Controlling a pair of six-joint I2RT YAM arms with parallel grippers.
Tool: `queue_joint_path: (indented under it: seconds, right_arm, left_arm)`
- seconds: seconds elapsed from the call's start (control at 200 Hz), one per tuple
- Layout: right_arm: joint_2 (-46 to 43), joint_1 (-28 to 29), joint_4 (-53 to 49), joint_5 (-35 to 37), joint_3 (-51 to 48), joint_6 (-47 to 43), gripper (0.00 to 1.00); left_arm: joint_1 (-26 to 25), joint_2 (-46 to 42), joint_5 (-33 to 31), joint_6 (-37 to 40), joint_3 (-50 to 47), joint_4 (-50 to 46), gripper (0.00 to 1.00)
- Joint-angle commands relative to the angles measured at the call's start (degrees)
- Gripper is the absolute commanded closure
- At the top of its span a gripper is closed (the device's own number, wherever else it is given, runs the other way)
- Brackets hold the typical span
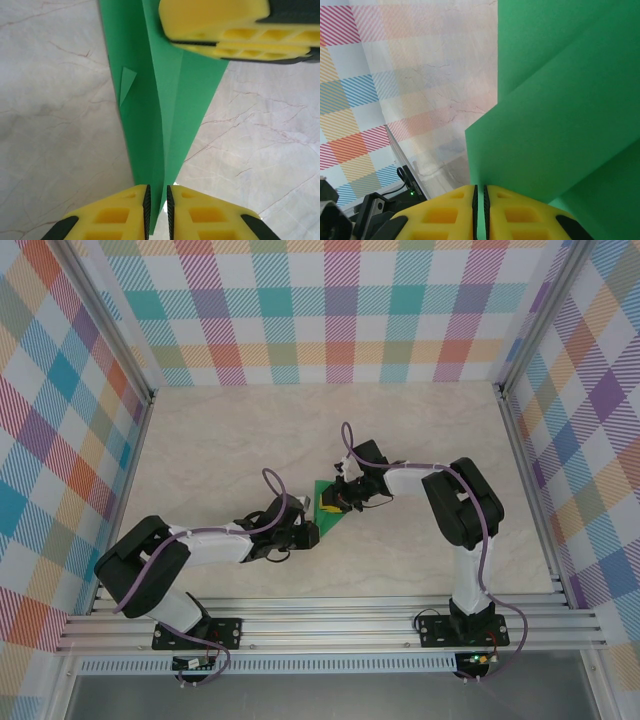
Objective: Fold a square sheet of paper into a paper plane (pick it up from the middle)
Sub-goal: Fourth fold the wing at the center of the table.
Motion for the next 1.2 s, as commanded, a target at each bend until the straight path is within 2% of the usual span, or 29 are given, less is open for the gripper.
queue_joint_path:
  seconds: [0.0, 0.095, 0.155, 0.255, 0.69, 1.02, 1.195]
  right_arm:
    - [0.9, 0.3, -0.7, -0.1, 1.4, -1.1, 0.86]
    - [0.8, 0.2, -1.1, -0.1, 1.5, -1.2, 0.86]
    - [0.8, 0.3, -1.2, -0.1, 1.7, -1.2, 0.86]
    - [0.6, 0.3, -1.6, 0.0, 1.7, -1.3, 0.86]
    - [-0.3, 1.5, -3.0, -2.0, 4.0, -2.8, 0.83]
    - [2.6, 1.6, -4.1, 1.7, 4.8, -2.3, 0.85]
    - [4.7, 1.6, -3.8, 1.2, 5.9, -2.5, 0.85]
  left_arm:
    - [0.7, 1.2, -0.4, -0.3, 1.1, -2.1, 0.83]
    - [0.7, 1.9, -0.2, -0.3, 1.1, -1.9, 0.87]
    - [0.7, 2.2, 0.0, -0.6, 0.9, -1.4, 0.94]
    - [0.9, 2.6, 0.4, -0.9, 0.6, -0.7, 1.0]
    - [2.2, 3.2, 2.7, -2.9, -2.0, 3.6, 1.0]
    - [2.7, 3.2, 3.2, -2.8, -2.6, 3.8, 1.0]
    - [2.7, 3.5, 4.2, -2.5, -2.8, 4.4, 1.0]
